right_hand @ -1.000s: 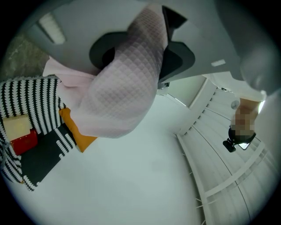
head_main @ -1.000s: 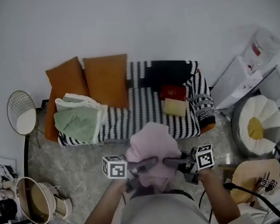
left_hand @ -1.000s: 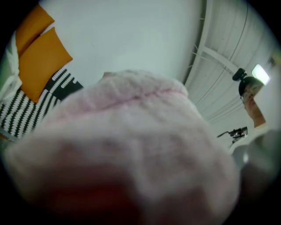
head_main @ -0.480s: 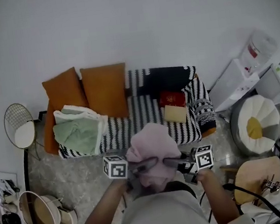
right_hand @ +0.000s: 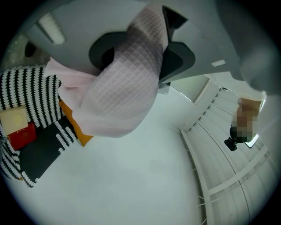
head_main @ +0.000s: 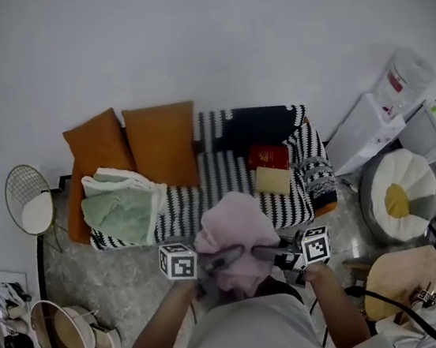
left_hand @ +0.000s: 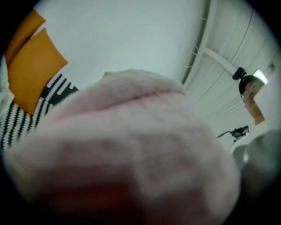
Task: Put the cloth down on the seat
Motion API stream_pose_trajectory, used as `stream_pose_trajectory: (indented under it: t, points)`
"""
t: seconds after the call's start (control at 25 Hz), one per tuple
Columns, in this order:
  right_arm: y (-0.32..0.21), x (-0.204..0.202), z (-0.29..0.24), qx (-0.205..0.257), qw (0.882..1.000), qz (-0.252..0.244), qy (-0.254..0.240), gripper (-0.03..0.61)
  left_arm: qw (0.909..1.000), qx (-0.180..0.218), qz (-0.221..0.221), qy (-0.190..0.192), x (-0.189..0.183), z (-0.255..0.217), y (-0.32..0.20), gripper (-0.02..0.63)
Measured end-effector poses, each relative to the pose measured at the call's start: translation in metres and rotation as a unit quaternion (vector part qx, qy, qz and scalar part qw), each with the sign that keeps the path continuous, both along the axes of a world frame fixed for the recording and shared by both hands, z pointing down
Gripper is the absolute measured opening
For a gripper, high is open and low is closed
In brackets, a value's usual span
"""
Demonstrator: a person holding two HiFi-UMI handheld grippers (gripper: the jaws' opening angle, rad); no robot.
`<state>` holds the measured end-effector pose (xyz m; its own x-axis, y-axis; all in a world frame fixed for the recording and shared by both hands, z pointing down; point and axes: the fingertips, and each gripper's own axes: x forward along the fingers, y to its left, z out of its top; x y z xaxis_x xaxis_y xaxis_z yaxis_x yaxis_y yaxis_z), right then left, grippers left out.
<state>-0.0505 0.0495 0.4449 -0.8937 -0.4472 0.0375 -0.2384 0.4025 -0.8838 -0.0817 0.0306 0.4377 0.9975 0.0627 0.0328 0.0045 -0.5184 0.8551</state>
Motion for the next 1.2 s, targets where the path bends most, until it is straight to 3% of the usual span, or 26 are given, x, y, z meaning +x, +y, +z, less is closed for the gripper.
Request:
stream_pose_trajectory:
  t: [1.2]
  points:
    - [-0.229, 0.124, 0.035, -0.007, 0.994, -0.109, -0.011, 0.201, 0.9961, 0.002, -0.086, -0.015, 0.124, 0.034, -0.223, 0.202]
